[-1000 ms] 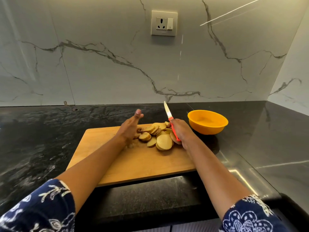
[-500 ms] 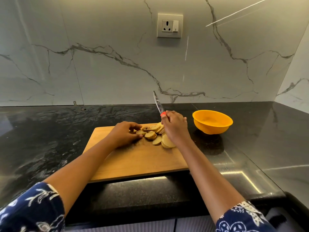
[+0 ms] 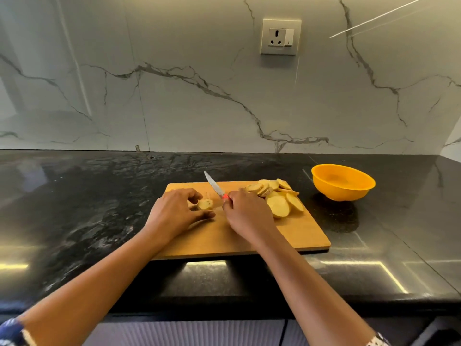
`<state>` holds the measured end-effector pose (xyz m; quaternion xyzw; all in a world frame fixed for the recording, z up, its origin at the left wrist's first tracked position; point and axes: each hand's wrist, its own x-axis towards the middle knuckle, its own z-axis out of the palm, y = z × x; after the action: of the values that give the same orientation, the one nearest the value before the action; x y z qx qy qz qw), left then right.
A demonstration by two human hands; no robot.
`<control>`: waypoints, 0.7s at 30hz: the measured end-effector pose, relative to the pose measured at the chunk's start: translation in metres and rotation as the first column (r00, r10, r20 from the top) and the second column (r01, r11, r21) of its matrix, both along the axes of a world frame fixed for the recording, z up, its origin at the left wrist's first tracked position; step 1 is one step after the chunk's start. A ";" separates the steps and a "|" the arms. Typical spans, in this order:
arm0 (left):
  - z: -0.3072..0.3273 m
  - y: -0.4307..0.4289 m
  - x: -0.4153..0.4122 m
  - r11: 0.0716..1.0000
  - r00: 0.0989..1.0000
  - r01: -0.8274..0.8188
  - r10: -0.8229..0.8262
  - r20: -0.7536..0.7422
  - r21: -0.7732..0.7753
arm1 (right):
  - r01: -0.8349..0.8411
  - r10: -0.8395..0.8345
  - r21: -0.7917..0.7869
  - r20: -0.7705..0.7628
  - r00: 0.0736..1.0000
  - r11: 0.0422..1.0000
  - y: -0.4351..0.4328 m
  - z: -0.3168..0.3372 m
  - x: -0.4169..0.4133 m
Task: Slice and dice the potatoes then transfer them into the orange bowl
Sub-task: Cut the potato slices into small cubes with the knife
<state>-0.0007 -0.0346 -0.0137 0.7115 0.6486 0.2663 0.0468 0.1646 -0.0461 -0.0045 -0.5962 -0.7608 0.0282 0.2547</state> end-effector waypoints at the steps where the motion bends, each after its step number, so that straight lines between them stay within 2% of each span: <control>1: -0.001 -0.002 -0.001 1.000 1.000 0.003 -0.003 0.001 0.012 | -0.017 0.017 -0.001 0.041 0.999 1.000 -0.003 0.000 0.000; 4: -0.002 -0.004 -0.006 0.999 0.999 0.035 -0.034 -0.010 0.042 | -0.031 0.030 0.001 0.160 0.987 1.000 -0.011 -0.001 -0.001; 7: 0.000 -0.004 -0.005 0.997 0.999 0.039 -0.039 -0.004 0.062 | -0.022 0.022 0.002 0.196 0.980 1.000 -0.015 -0.001 -0.003; 21: -0.001 -0.005 0.000 0.995 0.998 0.009 -0.002 -0.065 0.101 | -0.018 0.020 -0.009 0.193 0.981 1.000 -0.022 0.002 -0.011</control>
<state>-0.0010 -0.0392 -0.0144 0.7230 0.6333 0.2757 -0.0096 0.1538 -0.0686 -0.0025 -0.5898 -0.7875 -0.0244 0.1773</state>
